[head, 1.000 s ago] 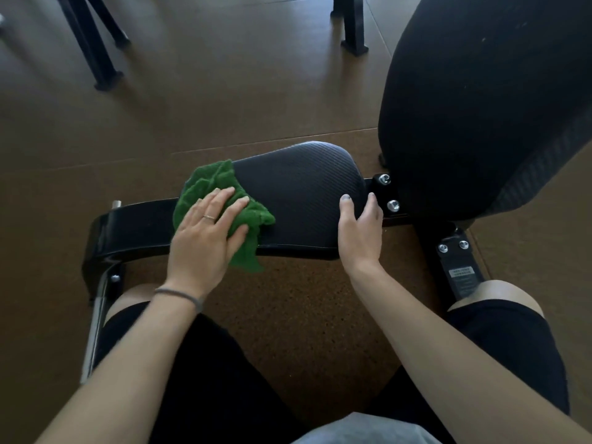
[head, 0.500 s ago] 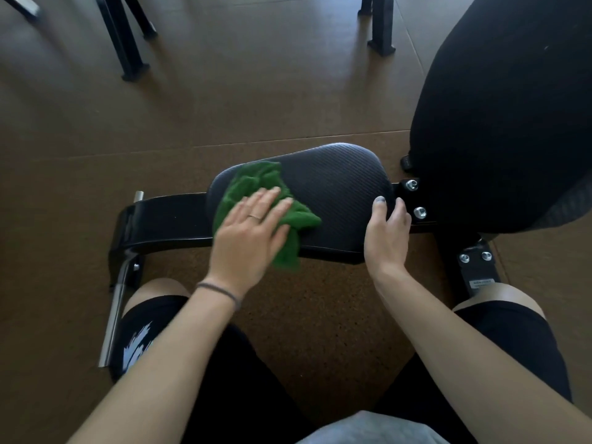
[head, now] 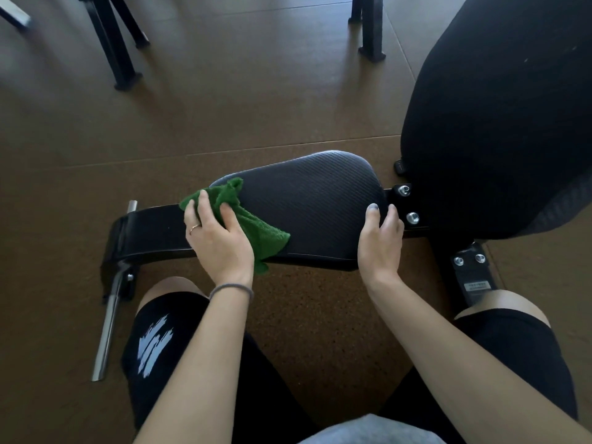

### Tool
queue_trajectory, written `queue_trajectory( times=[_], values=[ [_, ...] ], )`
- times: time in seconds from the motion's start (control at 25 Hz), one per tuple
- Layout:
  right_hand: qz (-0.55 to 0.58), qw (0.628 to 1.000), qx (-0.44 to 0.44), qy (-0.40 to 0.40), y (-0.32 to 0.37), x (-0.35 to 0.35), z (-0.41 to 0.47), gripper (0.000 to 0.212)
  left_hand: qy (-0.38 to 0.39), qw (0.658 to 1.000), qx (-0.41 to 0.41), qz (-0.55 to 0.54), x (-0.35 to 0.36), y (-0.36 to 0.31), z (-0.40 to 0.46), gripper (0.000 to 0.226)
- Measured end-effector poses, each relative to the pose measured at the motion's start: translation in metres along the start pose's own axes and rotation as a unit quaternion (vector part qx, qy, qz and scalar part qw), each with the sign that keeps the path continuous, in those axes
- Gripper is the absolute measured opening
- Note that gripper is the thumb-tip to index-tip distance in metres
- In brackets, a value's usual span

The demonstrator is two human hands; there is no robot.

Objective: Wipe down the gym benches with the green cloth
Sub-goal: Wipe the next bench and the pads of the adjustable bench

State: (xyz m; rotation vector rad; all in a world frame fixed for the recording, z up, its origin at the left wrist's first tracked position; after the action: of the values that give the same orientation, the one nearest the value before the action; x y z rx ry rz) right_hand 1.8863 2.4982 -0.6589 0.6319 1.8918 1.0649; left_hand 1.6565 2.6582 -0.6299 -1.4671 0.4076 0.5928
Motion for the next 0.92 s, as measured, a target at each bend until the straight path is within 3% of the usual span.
queue_trajectory(
  times=[0.16,0.32,0.4,0.48,0.6,0.72,0.84,0.92],
  values=[
    [-0.002,0.999,0.004,0.032,-0.002,0.001,0.004,0.067,0.026,0.990,-0.016,0.136,0.009,-0.020,0.046,0.047],
    [-0.014,0.999,-0.004,0.044,-0.002,0.001,0.007,0.068,0.096,0.953,0.143,0.251,0.051,-0.052,0.060,0.047],
    [0.008,0.998,0.009,0.066,-0.005,0.001,0.012,0.067,0.167,0.924,0.235,0.251,0.097,-0.077,0.038,0.048],
    [0.027,0.995,0.034,0.094,-0.002,0.001,0.014,0.067,0.241,0.894,0.276,0.257,0.131,-0.095,0.002,0.052],
    [0.116,0.978,0.096,0.144,-0.006,-0.002,0.015,0.069,0.312,0.841,0.362,0.256,0.131,-0.095,-0.061,0.055],
    [0.211,0.955,0.113,0.174,-0.008,-0.014,0.012,0.036,0.334,0.794,0.447,0.242,0.098,-0.073,-0.107,0.056],
    [0.215,0.954,0.106,0.181,-0.009,-0.015,0.007,0.035,0.343,0.777,0.467,0.247,0.106,-0.079,-0.107,0.060],
    [0.213,0.952,0.115,0.190,-0.015,-0.011,0.012,0.052,0.358,0.771,0.468,0.242,0.130,-0.098,-0.097,0.061]
  ],
)
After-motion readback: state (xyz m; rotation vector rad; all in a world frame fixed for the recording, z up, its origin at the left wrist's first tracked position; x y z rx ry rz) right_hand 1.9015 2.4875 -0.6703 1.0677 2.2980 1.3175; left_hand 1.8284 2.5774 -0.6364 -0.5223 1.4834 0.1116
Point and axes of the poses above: each hand's wrist, its own z-axis towards the middle knuckle, its own x-axis out of the palm, y = z × x, the point moved 6 cm from there along z, towards the middle knuckle, and after that the axes turned 7 degrees about -z, right-handed, at the moved point
